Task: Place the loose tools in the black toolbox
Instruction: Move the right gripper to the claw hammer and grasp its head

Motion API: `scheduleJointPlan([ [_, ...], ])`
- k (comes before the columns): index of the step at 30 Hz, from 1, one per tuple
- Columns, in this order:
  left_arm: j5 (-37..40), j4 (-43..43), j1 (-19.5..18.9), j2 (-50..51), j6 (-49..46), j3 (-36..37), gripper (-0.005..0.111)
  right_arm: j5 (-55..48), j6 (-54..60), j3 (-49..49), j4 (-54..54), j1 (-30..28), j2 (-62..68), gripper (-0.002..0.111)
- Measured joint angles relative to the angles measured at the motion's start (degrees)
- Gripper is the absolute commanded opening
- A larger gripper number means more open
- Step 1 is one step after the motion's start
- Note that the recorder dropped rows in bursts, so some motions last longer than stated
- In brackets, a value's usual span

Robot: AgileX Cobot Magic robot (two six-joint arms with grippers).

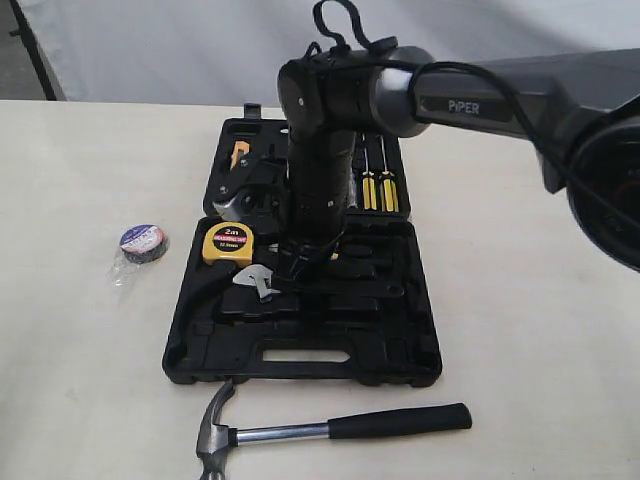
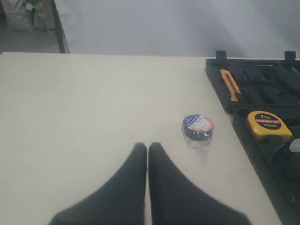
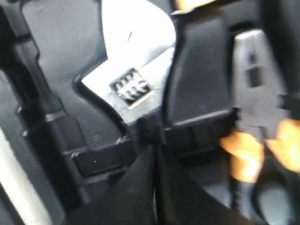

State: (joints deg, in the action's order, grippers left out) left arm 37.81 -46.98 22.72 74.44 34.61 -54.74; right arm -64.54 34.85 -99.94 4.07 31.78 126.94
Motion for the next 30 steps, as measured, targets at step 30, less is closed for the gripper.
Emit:
scheduleJointPlan([
  [30, 0.00, 0.00, 0.00, 0.00, 0.00, 0.00, 0.001, 16.57, 1.15, 27.77, 6.19, 18.22, -12.33, 0.032],
])
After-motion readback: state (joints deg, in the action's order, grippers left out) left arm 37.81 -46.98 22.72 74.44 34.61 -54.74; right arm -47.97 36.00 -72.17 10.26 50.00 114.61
